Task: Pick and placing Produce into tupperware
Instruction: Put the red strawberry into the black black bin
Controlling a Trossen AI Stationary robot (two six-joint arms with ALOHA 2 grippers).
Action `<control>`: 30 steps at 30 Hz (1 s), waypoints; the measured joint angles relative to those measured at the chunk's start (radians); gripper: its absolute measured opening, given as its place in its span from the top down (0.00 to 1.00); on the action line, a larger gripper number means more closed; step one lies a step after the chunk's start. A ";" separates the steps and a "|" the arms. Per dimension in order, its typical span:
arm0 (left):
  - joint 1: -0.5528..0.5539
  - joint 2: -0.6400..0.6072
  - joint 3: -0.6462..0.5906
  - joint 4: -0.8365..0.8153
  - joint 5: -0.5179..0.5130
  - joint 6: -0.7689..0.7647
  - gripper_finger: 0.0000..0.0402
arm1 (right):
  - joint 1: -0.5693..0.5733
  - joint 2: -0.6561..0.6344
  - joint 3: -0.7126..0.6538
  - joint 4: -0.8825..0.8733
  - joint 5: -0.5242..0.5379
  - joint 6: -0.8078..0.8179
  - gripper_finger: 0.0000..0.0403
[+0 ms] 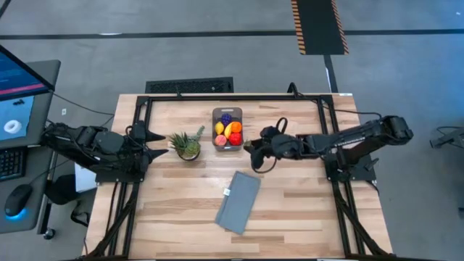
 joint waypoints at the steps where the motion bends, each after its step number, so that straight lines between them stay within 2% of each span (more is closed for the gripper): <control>1: 0.000 0.000 0.000 0.000 0.000 0.000 0.36 | -0.014 0.000 0.000 0.003 -0.012 -0.013 0.56; 18: 0.000 0.000 0.000 0.001 -0.011 -0.007 0.36 | -0.242 0.001 0.000 0.047 -0.174 -0.197 0.57; 30: 0.000 0.000 0.000 0.003 -0.036 -0.006 0.36 | -0.308 0.005 0.000 0.063 -0.240 -0.302 0.57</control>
